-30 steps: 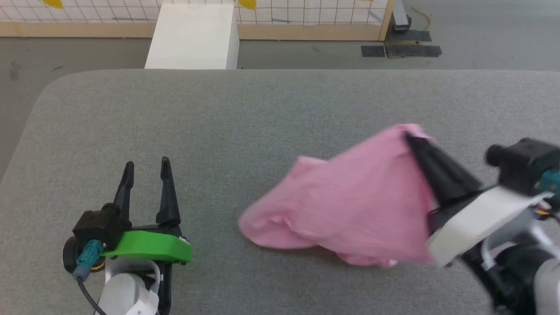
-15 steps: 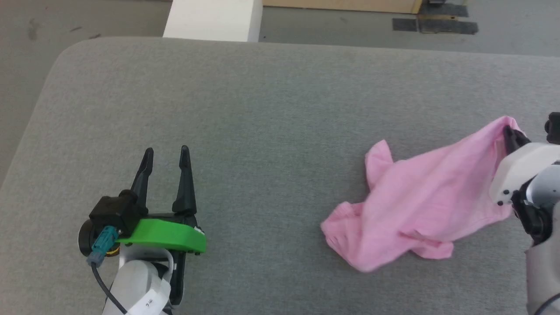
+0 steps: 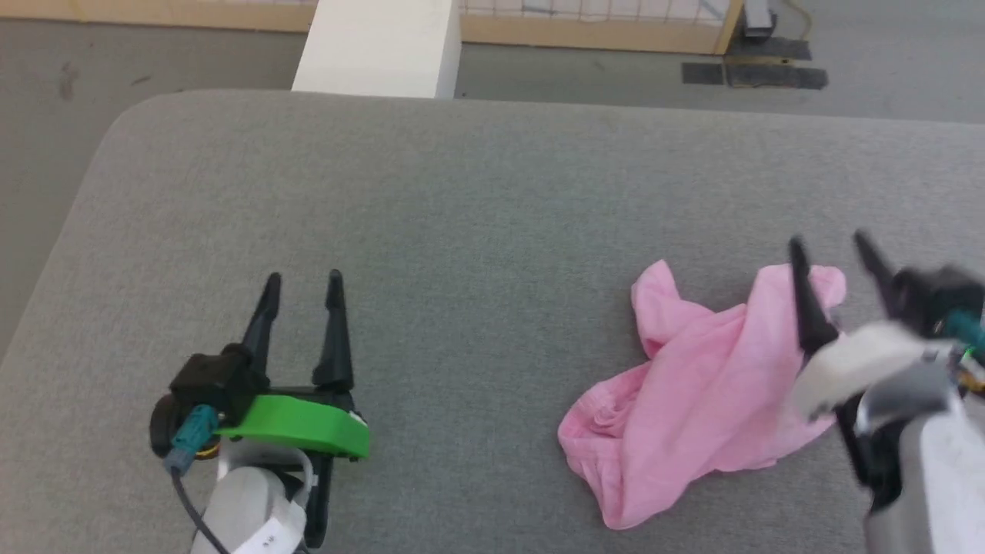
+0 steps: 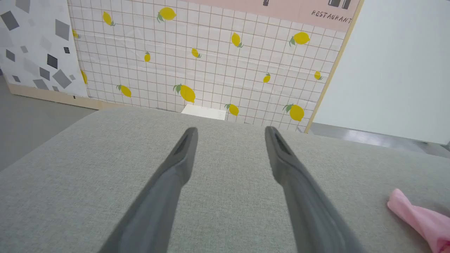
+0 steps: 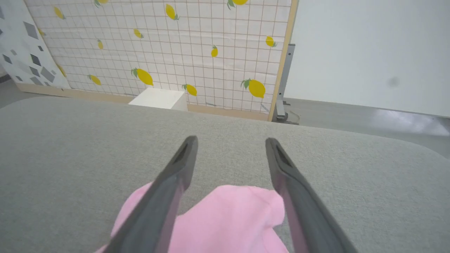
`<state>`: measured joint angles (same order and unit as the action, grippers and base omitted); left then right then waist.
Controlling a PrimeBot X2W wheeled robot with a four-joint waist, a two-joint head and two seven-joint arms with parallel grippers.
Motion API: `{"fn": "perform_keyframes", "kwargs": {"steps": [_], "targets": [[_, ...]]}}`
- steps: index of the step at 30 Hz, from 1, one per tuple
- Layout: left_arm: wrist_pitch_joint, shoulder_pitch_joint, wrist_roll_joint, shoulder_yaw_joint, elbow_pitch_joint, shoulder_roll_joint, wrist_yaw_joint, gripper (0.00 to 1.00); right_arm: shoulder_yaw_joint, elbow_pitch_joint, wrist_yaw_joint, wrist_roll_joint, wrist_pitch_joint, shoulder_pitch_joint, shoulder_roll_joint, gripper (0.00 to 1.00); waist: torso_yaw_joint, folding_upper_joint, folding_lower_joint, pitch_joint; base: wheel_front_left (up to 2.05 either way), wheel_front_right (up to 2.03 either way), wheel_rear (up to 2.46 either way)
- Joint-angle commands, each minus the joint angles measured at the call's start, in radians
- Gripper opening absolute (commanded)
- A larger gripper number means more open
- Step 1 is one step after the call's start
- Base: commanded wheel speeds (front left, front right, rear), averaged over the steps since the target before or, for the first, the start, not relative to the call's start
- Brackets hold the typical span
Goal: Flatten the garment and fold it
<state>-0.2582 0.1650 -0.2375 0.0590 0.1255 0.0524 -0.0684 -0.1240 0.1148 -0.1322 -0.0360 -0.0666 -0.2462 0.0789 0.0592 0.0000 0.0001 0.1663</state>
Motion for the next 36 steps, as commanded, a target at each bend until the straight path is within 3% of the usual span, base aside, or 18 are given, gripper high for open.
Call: {"fn": "perform_keyframes", "kwargs": {"steps": [1,7,14,23,24,25,26,29,31,36], "targets": [[-0.004,-0.006,0.0,0.02,0.004,-0.002,-0.011,1.0,0.013,-0.025,0.002,-0.017,0.01,0.043,-0.007,1.0,-0.027,0.0,-0.0001,-0.023,0.0,0.0,0.0],[0.025,0.012,-0.005,0.244,0.087,-0.002,-0.056,1.0,0.025,-0.101,0.002,-0.054,0.006,0.189,-0.024,1.0,-0.061,0.0,-0.0001,-0.042,0.0,0.0,0.0],[0.248,0.09,-0.064,0.474,0.197,0.008,-0.062,1.0,0.052,-0.117,0.002,-0.09,-0.004,0.232,-0.028,1.0,-0.108,0.0,-0.0001,-0.037,0.0,0.0,0.0],[0.591,0.179,-0.117,0.53,0.347,0.022,-0.049,1.0,0.086,-0.126,0.002,-0.116,0.003,0.22,-0.028,1.0,-0.148,0.0,-0.0001,-0.005,0.0,0.0,0.0],[0.635,0.185,-0.119,0.54,0.362,0.026,-0.05,0.68,0.09,-0.123,0.002,-0.121,0.005,0.219,-0.029,1.0,-0.15,0.0,-0.0001,-0.002,0.0,0.0,0.0],[0.662,0.19,-0.123,0.543,0.37,0.028,-0.05,0.3,0.093,-0.122,0.002,-0.125,0.006,0.218,-0.029,1.0,-0.152,0.0,-0.0001,0.001,0.0,0.0,0.0],[0.673,0.196,-0.128,0.54,0.369,0.031,-0.05,0.0,0.095,-0.119,0.002,-0.127,0.008,0.216,-0.029,1.0,-0.153,0.0,-0.0001,0.004,0.0,0.0,0.0],[0.619,0.211,-0.136,0.492,0.346,0.037,-0.005,0.0,0.097,-0.114,0.002,-0.133,0.015,0.211,-0.029,1.0,-0.152,0.0,-0.0001,0.012,0.0,0.0,0.0],[0.508,0.222,-0.148,0.406,0.325,0.047,0.074,0.0,0.098,-0.11,0.002,-0.132,0.018,0.207,-0.029,1.0,-0.14,0.0,-0.0001,0.017,0.0,0.0,0.0],[0.378,0.224,-0.189,0.26,0.331,0.076,0.186,0.0,0.104,-0.106,0.002,-0.123,0.015,0.202,-0.029,1.0,-0.115,0.0,-0.0001,0.011,0.0,0.0,0.0]]}}
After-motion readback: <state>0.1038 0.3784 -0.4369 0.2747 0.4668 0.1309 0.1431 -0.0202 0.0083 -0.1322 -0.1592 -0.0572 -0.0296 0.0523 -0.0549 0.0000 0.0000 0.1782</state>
